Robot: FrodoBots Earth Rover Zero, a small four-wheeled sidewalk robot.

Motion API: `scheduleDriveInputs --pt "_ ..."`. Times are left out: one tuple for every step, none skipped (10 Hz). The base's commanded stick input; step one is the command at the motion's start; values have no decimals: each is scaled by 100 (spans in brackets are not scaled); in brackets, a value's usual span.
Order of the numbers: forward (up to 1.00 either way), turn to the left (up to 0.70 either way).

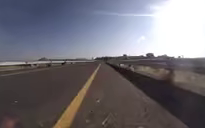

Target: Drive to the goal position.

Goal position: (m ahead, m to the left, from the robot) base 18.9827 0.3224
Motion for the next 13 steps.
scheduleDriveInputs --pt "70 0" --pt "70 0" --pt "70 0" --pt "70 0" --pt "70 0" --pt "70 0" --pt "70 0" --pt "70 0" --pt "70 0" --pt "70 0" --pt "70 0" --pt "70 0" --pt "70 0"
